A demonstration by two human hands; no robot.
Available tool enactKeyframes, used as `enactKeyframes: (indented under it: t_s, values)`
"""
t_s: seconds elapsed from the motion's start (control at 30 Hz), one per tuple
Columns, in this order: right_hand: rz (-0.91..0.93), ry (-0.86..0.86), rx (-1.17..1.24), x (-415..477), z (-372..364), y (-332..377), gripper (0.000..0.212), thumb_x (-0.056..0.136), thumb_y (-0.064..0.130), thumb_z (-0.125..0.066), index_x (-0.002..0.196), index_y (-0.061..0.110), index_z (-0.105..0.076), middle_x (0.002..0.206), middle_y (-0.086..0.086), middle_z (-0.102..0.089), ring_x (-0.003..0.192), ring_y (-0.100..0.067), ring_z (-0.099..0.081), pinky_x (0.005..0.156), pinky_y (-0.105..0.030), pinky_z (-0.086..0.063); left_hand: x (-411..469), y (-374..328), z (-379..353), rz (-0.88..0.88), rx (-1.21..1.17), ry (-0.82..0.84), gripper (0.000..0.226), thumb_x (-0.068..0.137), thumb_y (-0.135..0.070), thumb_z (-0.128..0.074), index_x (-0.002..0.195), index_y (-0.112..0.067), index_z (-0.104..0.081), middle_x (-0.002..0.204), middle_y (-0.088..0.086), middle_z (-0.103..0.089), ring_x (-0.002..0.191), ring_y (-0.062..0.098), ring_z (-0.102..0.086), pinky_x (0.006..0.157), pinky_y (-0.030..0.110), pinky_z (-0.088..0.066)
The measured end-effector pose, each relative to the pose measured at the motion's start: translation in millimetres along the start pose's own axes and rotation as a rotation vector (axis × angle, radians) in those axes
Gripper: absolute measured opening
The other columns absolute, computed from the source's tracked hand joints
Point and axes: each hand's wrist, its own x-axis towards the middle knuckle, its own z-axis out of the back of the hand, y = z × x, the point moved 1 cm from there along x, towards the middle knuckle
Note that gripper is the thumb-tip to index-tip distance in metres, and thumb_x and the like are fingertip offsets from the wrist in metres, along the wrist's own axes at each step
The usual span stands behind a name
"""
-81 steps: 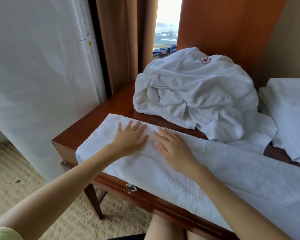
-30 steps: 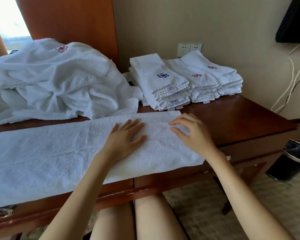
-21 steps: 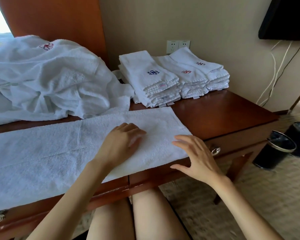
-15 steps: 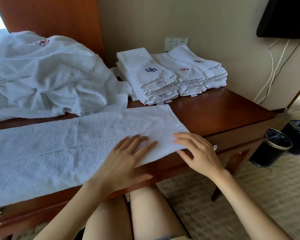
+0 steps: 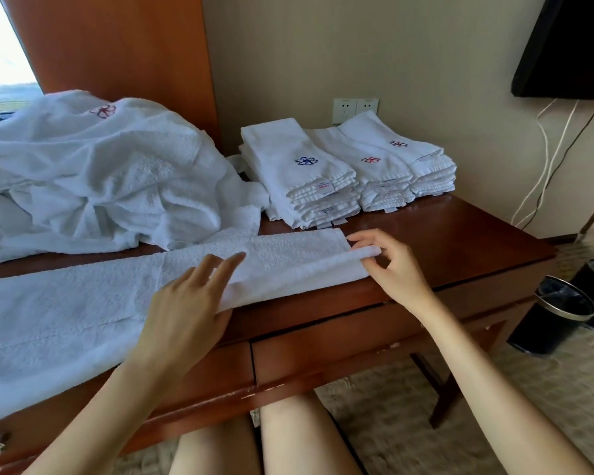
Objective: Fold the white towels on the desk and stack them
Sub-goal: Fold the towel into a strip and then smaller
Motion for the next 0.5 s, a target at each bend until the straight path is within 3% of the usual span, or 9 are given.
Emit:
enactKeyframes:
  t_s: [0.07,0.17,0.3,0.37,0.5]
  values:
    - [-0.072,0.000,0.107,15,-5,-2,0.036,0.094,0.001,-0.054,0.109,0.033,-0.062,0.104,0.020,-0.065,0.089,0.002,-0.061,0.075,-0.009,-0.043,8,10,5,0.094,0.013,-0.001,0.070,0.069,-0.008,-0.078,0.134,-0.018,-0.056,0.104,0.003,-0.067,0.070,0.026,-0.067,0.045,0.025,-0.042]
    - [-0.176,0.046,0.157,35,-14,-10,0.037,0.095,0.000,-0.051,0.110,0.033,-0.058,0.110,0.010,-0.064,0.091,-0.006,-0.057,0.079,-0.015,-0.041,14,22,7,0.276,-0.024,-0.069,0.066,0.081,-0.007,-0.062,0.142,-0.026,-0.044,0.109,-0.004,-0.066,0.065,0.020,-0.061,0.045,0.022,-0.032]
    - [-0.311,-0.016,0.054,41,-31,-25,0.025,0.099,0.007,-0.045,0.103,0.024,-0.062,0.094,0.011,-0.064,0.090,-0.008,-0.057,0.068,-0.006,-0.039,10,26,-5,0.365,-0.052,-0.119,0.068,0.076,0.008,-0.055,0.138,-0.018,-0.050,0.101,0.005,-0.069,0.054,0.026,-0.058,0.041,0.025,-0.036]
    - [-0.332,-0.066,-0.031,42,-35,-28,0.018,0.100,0.014,-0.047,0.105,0.018,-0.065,0.093,0.008,-0.064,0.088,-0.008,-0.058,0.064,-0.009,-0.039,16,31,-16,0.391,-0.054,-0.128,0.060,0.081,0.006,-0.053,0.136,-0.017,-0.052,0.102,0.008,-0.068,0.062,0.029,-0.061,0.045,0.030,-0.040]
    - [-0.343,-0.086,-0.059,45,-34,-25,0.017,0.098,0.024,-0.054,0.106,0.014,-0.065,0.095,0.005,-0.065,0.089,-0.008,-0.060,0.064,-0.013,-0.040,43,51,-35,0.415,-0.117,-0.160,0.042,0.089,-0.003,-0.047,0.128,-0.016,-0.058,0.109,0.007,-0.066,0.081,0.029,-0.062,0.055,0.029,-0.033]
